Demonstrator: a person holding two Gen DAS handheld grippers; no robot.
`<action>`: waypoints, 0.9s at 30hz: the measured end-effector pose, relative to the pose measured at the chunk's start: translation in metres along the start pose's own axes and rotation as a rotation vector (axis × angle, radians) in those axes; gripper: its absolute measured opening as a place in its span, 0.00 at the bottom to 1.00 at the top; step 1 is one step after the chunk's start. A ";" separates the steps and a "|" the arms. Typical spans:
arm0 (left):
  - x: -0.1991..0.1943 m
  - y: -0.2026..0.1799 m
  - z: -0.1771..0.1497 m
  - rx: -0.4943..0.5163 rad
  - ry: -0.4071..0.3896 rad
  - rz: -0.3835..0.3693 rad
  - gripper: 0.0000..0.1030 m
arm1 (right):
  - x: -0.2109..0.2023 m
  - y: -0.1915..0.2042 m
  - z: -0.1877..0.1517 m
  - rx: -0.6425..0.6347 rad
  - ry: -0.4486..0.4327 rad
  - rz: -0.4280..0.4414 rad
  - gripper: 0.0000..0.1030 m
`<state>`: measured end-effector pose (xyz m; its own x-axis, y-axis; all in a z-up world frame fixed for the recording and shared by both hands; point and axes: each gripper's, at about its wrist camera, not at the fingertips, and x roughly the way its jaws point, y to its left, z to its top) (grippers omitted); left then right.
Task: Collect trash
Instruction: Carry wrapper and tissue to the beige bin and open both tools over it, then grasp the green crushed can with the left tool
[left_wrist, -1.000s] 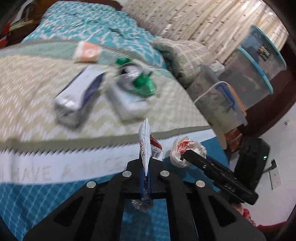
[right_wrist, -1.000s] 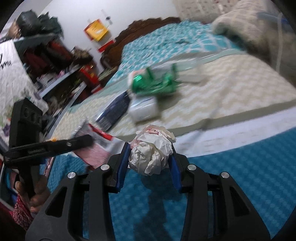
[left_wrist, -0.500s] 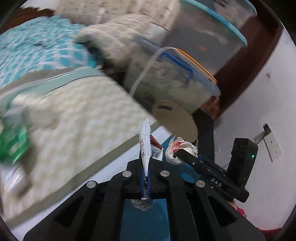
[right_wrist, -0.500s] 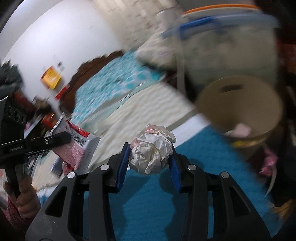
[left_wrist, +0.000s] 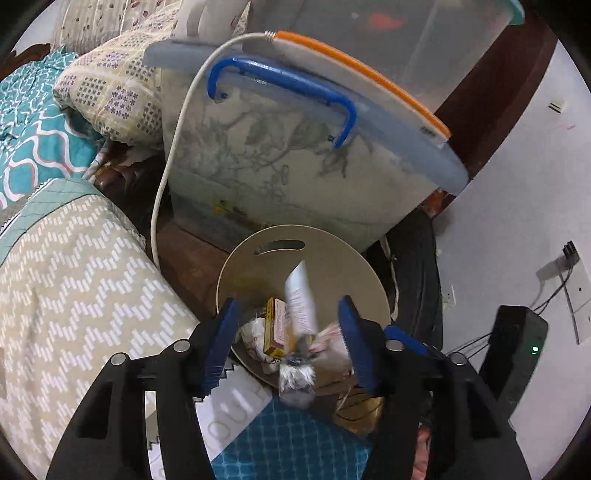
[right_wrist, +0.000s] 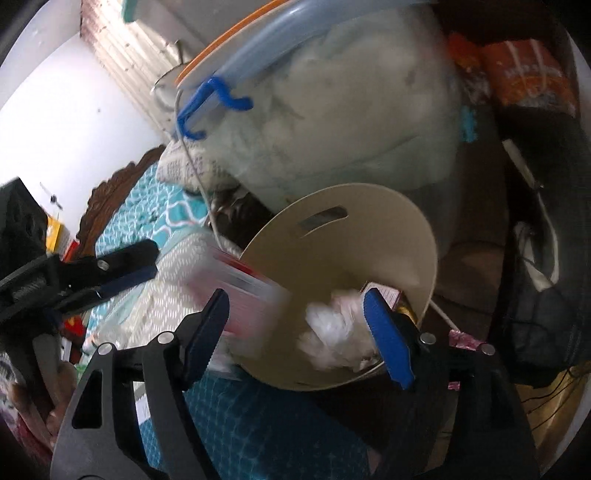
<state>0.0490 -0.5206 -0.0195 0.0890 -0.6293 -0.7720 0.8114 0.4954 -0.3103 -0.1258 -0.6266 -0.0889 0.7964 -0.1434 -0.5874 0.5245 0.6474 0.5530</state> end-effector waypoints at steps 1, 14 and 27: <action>-0.002 0.002 -0.001 -0.007 -0.001 -0.004 0.50 | -0.001 0.000 0.001 0.009 -0.017 0.003 0.74; -0.127 0.081 -0.120 -0.030 -0.125 0.141 0.51 | 0.006 0.071 -0.039 -0.038 0.055 0.199 0.69; -0.272 0.218 -0.273 -0.333 -0.210 0.335 0.51 | 0.071 0.229 -0.113 -0.231 0.314 0.387 0.61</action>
<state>0.0435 -0.0778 -0.0284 0.4543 -0.4929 -0.7421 0.4937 0.8327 -0.2509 0.0170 -0.4042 -0.0705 0.7712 0.3453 -0.5348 0.1034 0.7610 0.6404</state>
